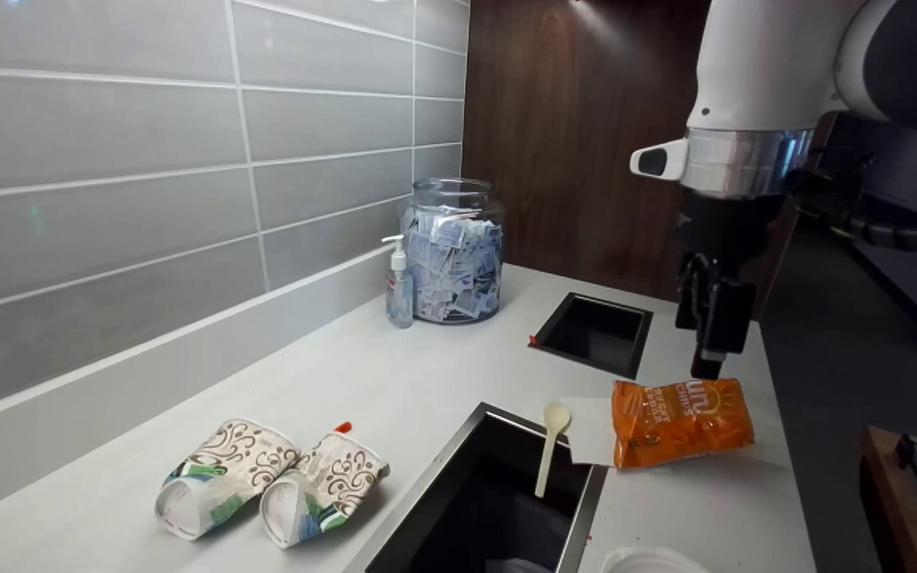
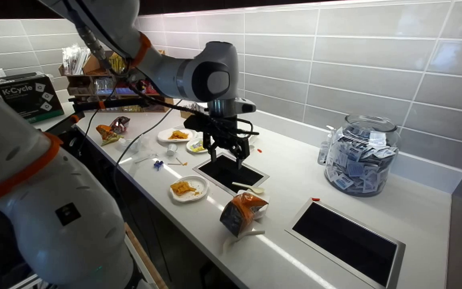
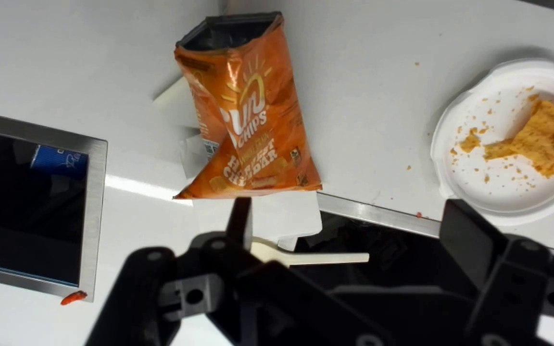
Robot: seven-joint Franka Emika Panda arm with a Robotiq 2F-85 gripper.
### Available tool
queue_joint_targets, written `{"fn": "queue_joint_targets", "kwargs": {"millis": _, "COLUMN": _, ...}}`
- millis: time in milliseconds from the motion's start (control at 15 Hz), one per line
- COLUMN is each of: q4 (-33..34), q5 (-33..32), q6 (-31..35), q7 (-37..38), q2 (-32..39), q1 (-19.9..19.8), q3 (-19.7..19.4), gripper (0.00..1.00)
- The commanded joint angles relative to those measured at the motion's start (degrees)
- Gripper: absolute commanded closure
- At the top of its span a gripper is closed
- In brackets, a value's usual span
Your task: Put some snacks on the white plate from the pack
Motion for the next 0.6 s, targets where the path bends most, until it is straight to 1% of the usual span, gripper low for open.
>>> {"fn": "queue_joint_targets", "kwargs": {"millis": 0, "q4": 0.35, "q5": -1.69, "q6": -5.54, "q7": 1.96, "q2": -5.64, "q1": 1.05, "q3": 0.93, "gripper": 0.0}}
{"fn": "queue_joint_targets", "kwargs": {"millis": 267, "q4": 0.55, "q5": -1.74, "q6": -8.52, "q7": 1.65, "q2": -8.38, "q1": 1.49, "q3": 1.1, "gripper": 0.0}}
{"fn": "queue_joint_targets", "kwargs": {"millis": 333, "q4": 1.2, "q5": -0.68, "q6": -6.67, "q7": 0.64, "q2": -6.25, "q1": 1.68, "q3": 0.35, "gripper": 0.0}}
{"fn": "queue_joint_targets", "kwargs": {"millis": 533, "q4": 1.22, "q5": -0.68, "q6": -6.81, "q7": 0.62, "q2": -6.57, "q1": 1.73, "q3": 0.28, "gripper": 0.0}}
